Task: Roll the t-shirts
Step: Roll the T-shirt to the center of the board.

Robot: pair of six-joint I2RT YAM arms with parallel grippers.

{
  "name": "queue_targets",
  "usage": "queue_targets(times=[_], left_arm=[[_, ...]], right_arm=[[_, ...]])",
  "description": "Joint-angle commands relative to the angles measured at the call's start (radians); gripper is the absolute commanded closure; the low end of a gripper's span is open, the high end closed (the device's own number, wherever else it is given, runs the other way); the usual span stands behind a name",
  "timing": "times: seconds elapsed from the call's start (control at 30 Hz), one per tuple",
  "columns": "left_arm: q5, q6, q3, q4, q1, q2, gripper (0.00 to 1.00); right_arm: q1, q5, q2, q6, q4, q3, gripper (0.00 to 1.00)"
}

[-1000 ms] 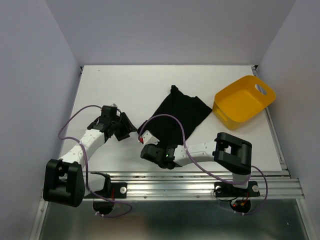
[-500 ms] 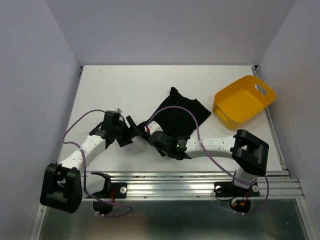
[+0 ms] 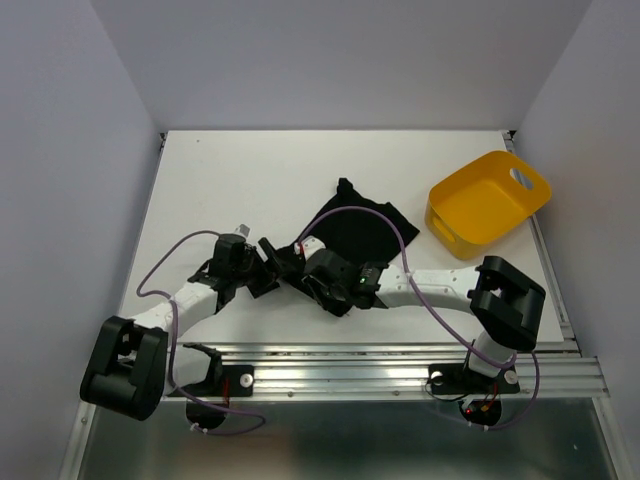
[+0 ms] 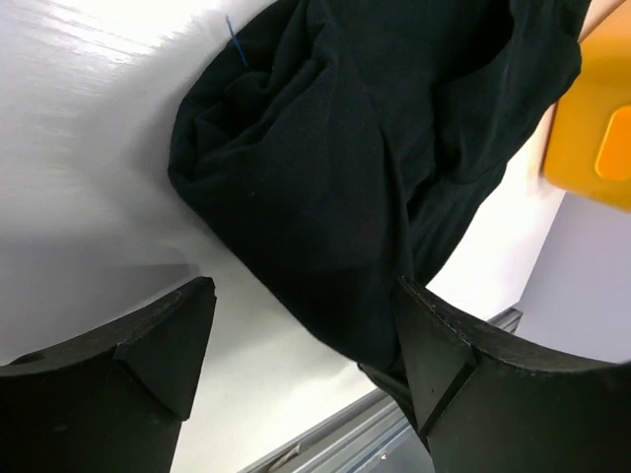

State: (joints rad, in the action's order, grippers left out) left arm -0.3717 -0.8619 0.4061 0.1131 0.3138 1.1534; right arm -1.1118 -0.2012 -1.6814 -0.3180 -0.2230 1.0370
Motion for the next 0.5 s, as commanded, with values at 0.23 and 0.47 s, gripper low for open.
queue_targets(times=[0.23,0.47], left_arm=[[0.059,-0.098,-0.024,0.258,0.034,0.068,0.34],[0.051,-0.091,0.003,0.243,0.034,0.123,1.0]], right_arm=[[0.017,0.045,0.042,-0.023,0.047,0.014,0.99],[0.017,0.011,0.058,-0.013,0.031,0.011,0.94]])
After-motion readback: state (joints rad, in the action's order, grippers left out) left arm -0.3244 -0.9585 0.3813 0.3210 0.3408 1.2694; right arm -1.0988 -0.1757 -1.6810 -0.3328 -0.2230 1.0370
